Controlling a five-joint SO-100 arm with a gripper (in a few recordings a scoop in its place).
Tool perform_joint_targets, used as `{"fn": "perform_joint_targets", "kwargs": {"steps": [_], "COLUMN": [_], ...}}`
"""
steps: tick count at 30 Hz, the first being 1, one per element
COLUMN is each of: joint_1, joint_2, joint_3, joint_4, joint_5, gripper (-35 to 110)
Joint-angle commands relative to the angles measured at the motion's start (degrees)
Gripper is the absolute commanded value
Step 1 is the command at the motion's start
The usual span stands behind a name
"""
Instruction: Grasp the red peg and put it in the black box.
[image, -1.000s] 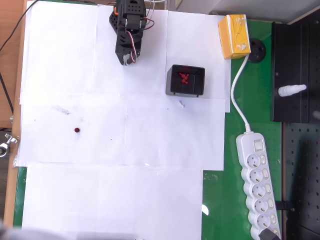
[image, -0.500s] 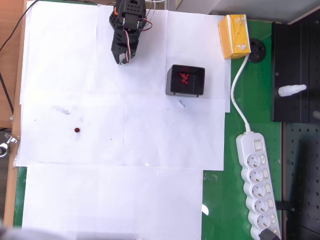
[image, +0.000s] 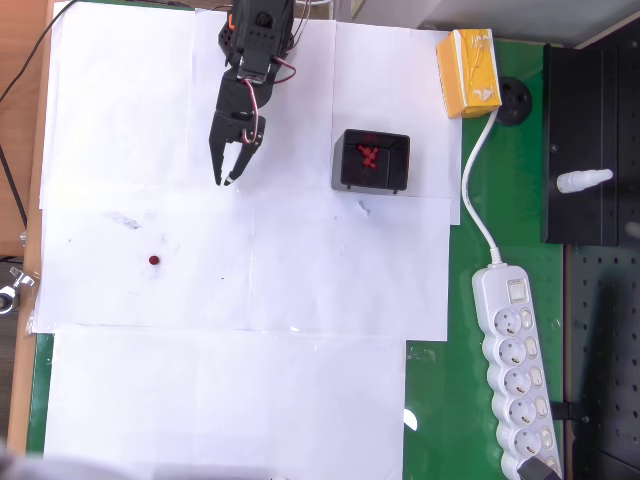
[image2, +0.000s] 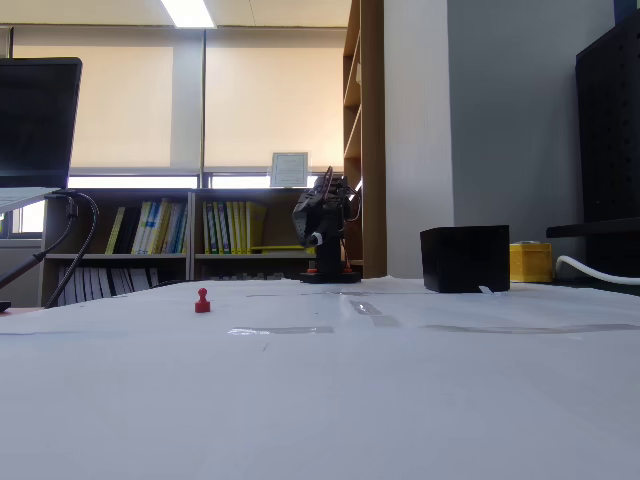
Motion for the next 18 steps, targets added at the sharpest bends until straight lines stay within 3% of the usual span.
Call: {"fn": "perform_joint_targets", "kwargs": {"steps": [1,6,12,18], "joint_1": [3.2,5.6,7.0,8.3], "joint_2": [12.0,26.9,39.5,48.3], "joint_3": [-4.0,-4.1,-2.8,2.5], "joint_4": [-13.4,-32.2,-46.1,-49.6], "joint_5": [-1.5,-2.0,-1.8,-1.4], "gripper": [0,0,0,0]}}
